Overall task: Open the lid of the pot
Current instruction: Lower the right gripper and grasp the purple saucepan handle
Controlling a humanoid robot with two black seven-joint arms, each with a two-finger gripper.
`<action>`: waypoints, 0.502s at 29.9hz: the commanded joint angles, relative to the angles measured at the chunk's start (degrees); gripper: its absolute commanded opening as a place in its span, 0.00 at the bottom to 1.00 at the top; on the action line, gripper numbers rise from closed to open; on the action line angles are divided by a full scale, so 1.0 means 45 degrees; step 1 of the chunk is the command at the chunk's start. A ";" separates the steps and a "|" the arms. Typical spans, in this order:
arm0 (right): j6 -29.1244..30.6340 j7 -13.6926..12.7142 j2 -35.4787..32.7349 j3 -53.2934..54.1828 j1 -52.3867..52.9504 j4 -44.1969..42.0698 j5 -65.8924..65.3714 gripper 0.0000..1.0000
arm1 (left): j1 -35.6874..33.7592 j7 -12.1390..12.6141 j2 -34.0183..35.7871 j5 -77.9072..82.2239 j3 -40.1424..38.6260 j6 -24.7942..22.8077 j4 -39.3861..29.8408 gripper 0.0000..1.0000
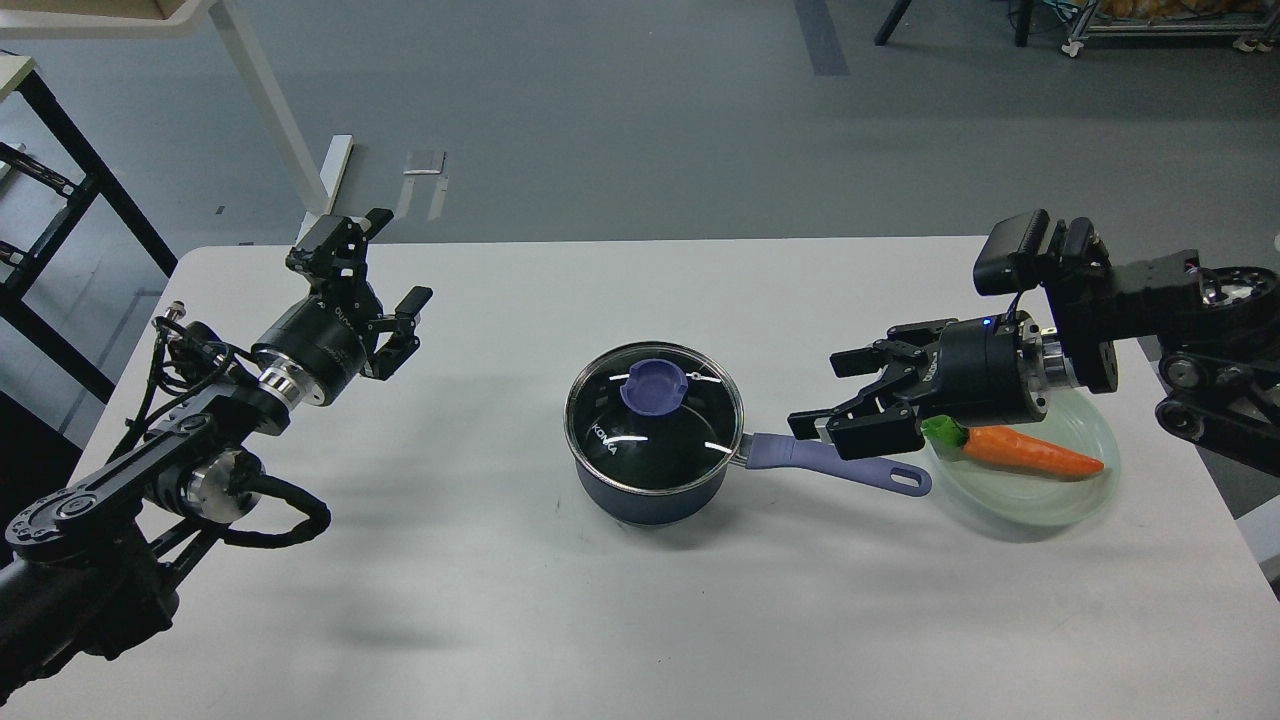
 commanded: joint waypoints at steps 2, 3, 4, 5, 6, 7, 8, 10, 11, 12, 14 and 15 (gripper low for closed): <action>-0.0305 -0.0003 0.0368 -0.0575 0.0030 -0.0008 -0.1516 1.00 | 0.0013 -0.0001 0.0045 0.0000 -0.0001 0.0085 -0.0269 0.99; -0.0402 -0.0003 0.0466 -0.0712 0.0030 -0.0008 -0.1557 1.00 | 0.0013 -0.0001 0.0045 0.0000 -0.0001 0.0104 -0.0289 0.99; -0.0480 -0.0003 0.0583 -0.0926 0.0030 -0.0008 -0.1576 1.00 | 0.0013 -0.0001 0.0026 0.0000 -0.0001 0.0104 -0.0309 0.99; -0.0500 -0.0003 0.0700 -0.1103 0.0010 -0.0046 -0.1596 1.00 | 0.0013 -0.0001 0.0026 0.0000 -0.0001 0.0124 -0.0309 0.99; -0.0500 -0.0003 0.0779 -0.1259 -0.0009 -0.0085 -0.1596 1.00 | 0.0013 -0.0001 0.0026 0.0000 -0.0001 0.0124 -0.0309 0.99; -0.0500 -0.0003 0.0837 -0.1377 -0.0029 -0.0125 -0.1596 1.00 | 0.0013 -0.0001 0.0026 0.0000 -0.0001 0.0124 -0.0328 0.99; -0.0500 -0.0003 0.0915 -0.1474 -0.0087 -0.0164 -0.1615 1.00 | 0.0013 -0.0001 0.0026 0.0000 -0.0001 0.0124 -0.0328 0.99; -0.0520 -0.0003 0.1033 -0.1554 -0.0107 -0.0300 -0.1674 1.00 | 0.0013 -0.0001 0.0026 0.0000 -0.0001 0.0124 -0.0328 0.99; -0.0539 -0.0003 0.1091 -0.1573 -0.0107 -0.0359 -0.1809 1.00 | 0.0013 -0.0001 0.0026 0.0000 -0.0001 0.0124 -0.0348 0.99; -0.0597 -0.0003 0.1169 -0.1554 -0.0107 -0.0437 -0.1946 1.00 | 0.0013 -0.0001 0.0026 0.0000 -0.0001 0.0124 -0.0348 0.99; -0.0812 -0.0003 0.1326 -0.1573 -0.0088 -0.0632 -0.2220 1.00 | 0.0013 -0.0001 0.0026 0.0000 -0.0001 0.0124 -0.0348 0.99; -0.0890 -0.0003 0.1365 -0.1554 -0.0088 -0.0710 -0.2337 1.00 | 0.0013 -0.0001 0.0026 0.0000 -0.0001 0.0124 -0.0348 0.99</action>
